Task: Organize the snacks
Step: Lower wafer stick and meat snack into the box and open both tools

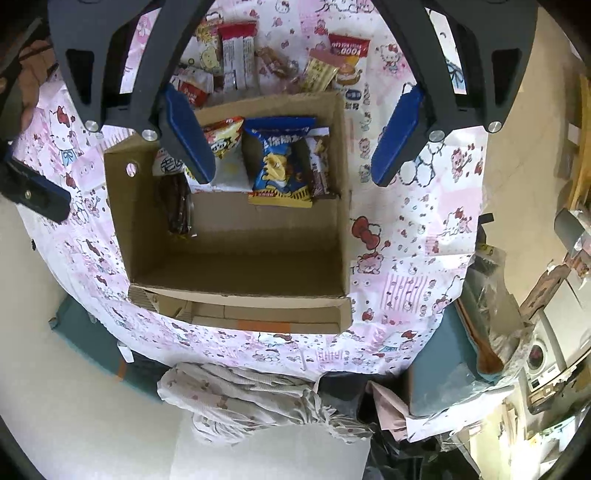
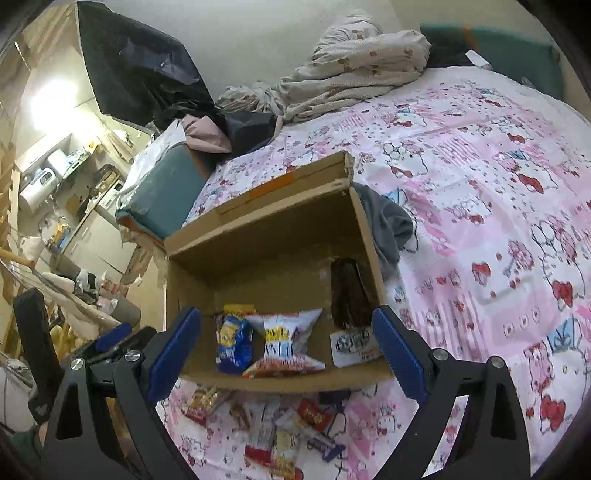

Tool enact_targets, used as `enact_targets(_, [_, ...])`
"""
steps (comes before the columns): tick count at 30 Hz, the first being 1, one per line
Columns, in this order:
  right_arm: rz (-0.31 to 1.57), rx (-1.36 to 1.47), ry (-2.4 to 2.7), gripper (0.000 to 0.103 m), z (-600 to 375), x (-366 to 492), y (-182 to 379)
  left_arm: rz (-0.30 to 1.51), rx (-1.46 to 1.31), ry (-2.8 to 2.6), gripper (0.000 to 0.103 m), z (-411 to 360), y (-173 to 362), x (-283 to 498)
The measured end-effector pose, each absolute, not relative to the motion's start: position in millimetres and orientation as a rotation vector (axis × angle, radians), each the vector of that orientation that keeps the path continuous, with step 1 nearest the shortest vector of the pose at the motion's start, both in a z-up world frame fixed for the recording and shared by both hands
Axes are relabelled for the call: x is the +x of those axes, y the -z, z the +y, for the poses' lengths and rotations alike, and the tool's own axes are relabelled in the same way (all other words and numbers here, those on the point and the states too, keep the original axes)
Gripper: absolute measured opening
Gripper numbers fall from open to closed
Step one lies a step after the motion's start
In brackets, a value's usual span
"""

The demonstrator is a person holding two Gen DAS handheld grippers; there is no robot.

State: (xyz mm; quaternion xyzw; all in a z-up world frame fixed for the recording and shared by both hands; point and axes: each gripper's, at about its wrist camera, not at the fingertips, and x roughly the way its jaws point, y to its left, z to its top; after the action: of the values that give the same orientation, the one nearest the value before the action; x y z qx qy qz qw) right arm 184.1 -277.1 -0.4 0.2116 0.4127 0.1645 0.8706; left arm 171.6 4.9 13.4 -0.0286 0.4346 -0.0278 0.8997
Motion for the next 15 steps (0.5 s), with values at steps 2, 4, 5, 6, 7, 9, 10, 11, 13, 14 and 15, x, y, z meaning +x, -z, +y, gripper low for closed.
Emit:
enact_targets(2, [0.865, 0.462, -0.342, 0.096, -279, 174, 0, 0.902, -0.072, 0.057, 0.084, 8, -15, 165])
enact_targets(4, [0.869, 0.473, -0.337, 0.096, -279, 166, 1, 0.908, -0.081, 0.058, 0.084, 11, -16, 158])
enact_targets(5, [0.872, 0.478, -0.334, 0.096, -279, 161, 1, 0.912, -0.082, 0.056, 0.085, 13, -16, 154])
enact_targets(6, [0.877, 0.484, -0.331, 0.096, -279, 156, 2, 0.914, -0.083, 0.055, 0.086, 13, -17, 151])
enact_targets(7, [0.880, 0.487, -0.330, 0.096, -279, 153, 3, 0.916, -0.084, 0.055, 0.089, 15, -17, 147])
enact_targets(9, [0.889, 0.489, -0.324, 0.096, -278, 145, 5, 0.923, -0.089, 0.055, 0.092, 17, -17, 138])
enact_targets(10, [0.894, 0.487, -0.320, 0.096, -278, 141, 6, 0.924, -0.090, 0.056, 0.092, 18, -17, 135])
enact_targets(11, [0.898, 0.486, -0.315, 0.096, -277, 136, 7, 0.927, -0.089, 0.055, 0.092, 19, -16, 130])
enact_targets(13, [0.914, 0.488, -0.305, 0.096, -276, 128, 10, 0.918, -0.079, 0.052, 0.092, 19, -17, 122])
enact_targets(14, [0.922, 0.490, -0.303, 0.096, -275, 124, 12, 0.916, -0.070, 0.048, 0.092, 19, -18, 118])
enact_targets(15, [0.930, 0.495, -0.303, 0.096, -274, 121, 15, 0.919, -0.062, 0.045, 0.092, 18, -18, 115])
